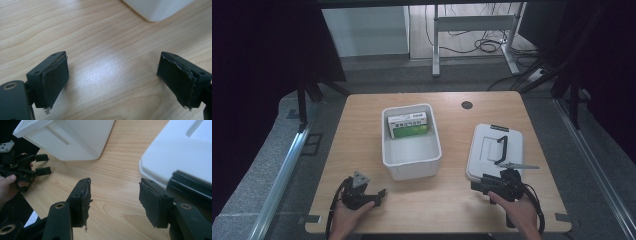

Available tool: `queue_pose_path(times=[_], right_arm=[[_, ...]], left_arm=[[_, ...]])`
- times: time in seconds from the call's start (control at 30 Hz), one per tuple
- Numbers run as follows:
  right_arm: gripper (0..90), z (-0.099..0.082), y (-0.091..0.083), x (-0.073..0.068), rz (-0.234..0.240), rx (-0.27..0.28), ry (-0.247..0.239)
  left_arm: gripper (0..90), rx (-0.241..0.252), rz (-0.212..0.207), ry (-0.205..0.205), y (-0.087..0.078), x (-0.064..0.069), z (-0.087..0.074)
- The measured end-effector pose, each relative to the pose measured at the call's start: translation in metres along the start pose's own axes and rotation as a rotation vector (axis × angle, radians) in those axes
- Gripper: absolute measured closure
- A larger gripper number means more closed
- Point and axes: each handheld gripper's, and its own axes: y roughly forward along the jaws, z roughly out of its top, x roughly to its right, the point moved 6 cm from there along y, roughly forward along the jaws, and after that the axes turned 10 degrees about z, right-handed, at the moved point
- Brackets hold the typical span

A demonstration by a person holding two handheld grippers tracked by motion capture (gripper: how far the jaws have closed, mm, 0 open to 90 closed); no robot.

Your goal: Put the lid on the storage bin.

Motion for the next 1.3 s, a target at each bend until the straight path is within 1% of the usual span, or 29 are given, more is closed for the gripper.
queue_pose_path(times=[0.1,0.23,0.33,0.67,0.8,0.97,1.07,1.3], right_arm=[[42.7,0.0,0.002,0.0,-0.01,-0.01,-0.002],[42.6,-0.001,0.002,0.0,-0.01,-0.009,0.0],[42.5,0.0,0.002,0.002,-0.013,-0.011,-0.005],[42.6,-0.002,0.0,0.006,-0.017,-0.025,0.007],[42.3,-0.003,-0.001,0.008,-0.014,-0.025,0.024],[42.3,-0.005,-0.003,0.009,-0.017,-0.031,0.027],[42.2,-0.006,-0.004,0.01,-0.015,-0.028,0.042],[42.2,-0.006,-0.004,0.008,-0.005,-0.03,0.038]], left_arm=[[10.2,0.001,-0.001,-0.001,-0.001,-0.002,-0.001],[10.2,0.001,0.002,-0.004,-0.001,-0.001,-0.002],[10.1,0.0,0.004,-0.004,-0.001,-0.001,-0.002],[10.1,0.0,0.008,-0.009,-0.001,-0.001,-0.002],[10.1,-0.001,0.009,-0.009,-0.001,-0.001,-0.002],[10.1,0.0,0.009,-0.009,-0.001,-0.001,-0.001],[10.1,-0.001,0.009,-0.009,0.0,-0.001,-0.001],[10.2,-0.002,0.01,-0.01,0.0,-0.001,-0.001]])
